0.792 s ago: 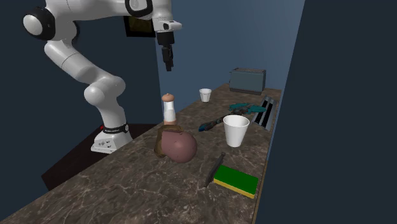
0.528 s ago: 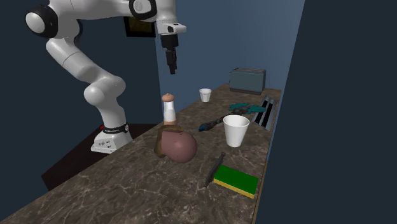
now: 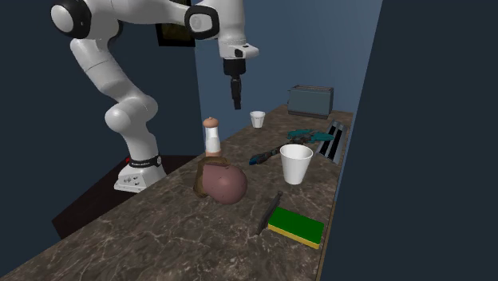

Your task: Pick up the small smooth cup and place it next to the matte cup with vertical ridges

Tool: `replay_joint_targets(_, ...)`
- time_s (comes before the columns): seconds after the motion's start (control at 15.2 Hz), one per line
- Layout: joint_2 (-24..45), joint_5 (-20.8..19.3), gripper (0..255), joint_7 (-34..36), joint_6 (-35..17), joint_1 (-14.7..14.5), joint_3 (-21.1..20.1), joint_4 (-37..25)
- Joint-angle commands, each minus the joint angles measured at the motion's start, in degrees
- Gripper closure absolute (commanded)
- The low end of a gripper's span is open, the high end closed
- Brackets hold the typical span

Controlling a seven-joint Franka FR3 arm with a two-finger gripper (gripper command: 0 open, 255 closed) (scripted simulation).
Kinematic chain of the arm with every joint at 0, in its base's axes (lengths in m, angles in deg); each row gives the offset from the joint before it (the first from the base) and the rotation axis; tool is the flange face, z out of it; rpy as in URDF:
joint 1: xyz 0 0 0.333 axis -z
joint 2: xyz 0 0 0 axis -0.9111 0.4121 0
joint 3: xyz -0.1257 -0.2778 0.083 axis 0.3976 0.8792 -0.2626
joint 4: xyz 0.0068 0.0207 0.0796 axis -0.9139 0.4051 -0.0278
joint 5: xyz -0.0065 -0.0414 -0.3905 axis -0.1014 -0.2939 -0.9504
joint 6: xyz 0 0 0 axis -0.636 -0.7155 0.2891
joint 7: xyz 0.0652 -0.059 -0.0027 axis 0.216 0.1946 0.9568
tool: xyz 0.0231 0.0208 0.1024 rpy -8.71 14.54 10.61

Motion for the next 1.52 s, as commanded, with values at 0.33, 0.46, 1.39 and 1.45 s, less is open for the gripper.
replay_joint_targets(0.33, 15.04, 3.03, 0, -7.13, -5.1, 0.43, 4.78, -8.37)
replay_joint_targets(0.46, 19.56, 4.47, 0, -9.23, -5.89, 0.65, 5.87, -11.48)
replay_joint_targets(1.39, 51.06, 15.6, 0, -20.2, -4.02, 6.71, 7.59, -39.84)
replay_joint_targets(1.45, 51.24, 15.7, 0, -20.28, -4.69, 6.65, 7.5, -39.35)
